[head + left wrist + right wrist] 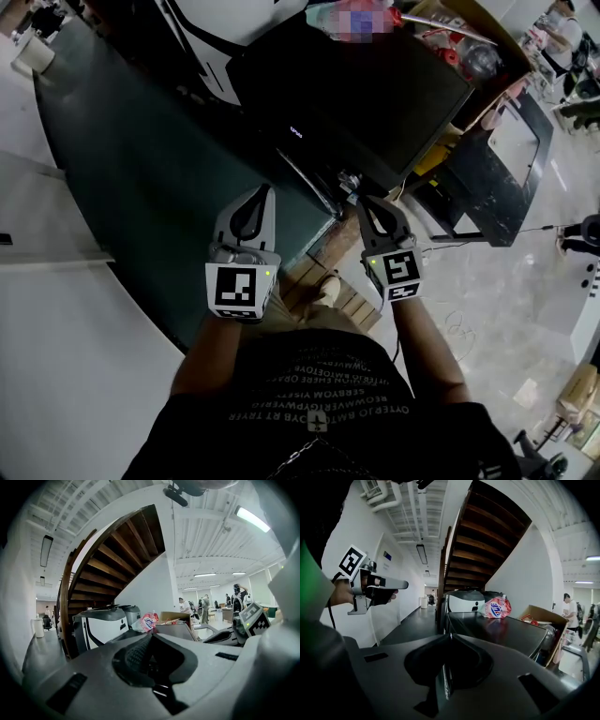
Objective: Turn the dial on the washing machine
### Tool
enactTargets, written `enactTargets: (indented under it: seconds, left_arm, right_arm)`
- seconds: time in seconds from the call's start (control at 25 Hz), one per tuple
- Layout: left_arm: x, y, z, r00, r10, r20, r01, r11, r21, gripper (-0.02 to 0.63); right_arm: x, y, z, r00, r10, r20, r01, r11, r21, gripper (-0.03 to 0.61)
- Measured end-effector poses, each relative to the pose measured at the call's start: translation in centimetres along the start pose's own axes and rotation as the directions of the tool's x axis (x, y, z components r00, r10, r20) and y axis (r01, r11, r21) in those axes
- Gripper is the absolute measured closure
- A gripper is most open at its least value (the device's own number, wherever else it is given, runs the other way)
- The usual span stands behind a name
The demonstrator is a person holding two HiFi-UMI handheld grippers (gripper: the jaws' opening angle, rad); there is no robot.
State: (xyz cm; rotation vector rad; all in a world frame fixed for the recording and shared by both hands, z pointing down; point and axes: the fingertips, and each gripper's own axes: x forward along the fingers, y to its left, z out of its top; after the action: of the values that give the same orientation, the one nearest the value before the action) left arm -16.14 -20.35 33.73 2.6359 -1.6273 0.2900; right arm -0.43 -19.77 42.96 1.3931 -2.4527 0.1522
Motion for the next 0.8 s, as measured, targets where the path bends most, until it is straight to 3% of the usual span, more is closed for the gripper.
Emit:
enactTargets:
  seconds: [0.44, 0.8]
  left_arm:
    - [1.6, -1.1, -3.1, 0.999, -0.046, -0.024, 0.045, 0.999, -0.029, 0.611]
    - [1.2, -1.0, -3.7, 0.999, -0.039, -0.037, 0.037, 0.998, -0.050, 0.611]
  right_arm:
    - [4.6, -0.9, -4.6, 0.992, -0.036, -0.120, 0.028, 0.997, -0.073, 0.541]
    - [7.7, -2.2, -9.3, 0.958, -0.107, -0.266, 0.053, 0.978, -0.202, 0.502]
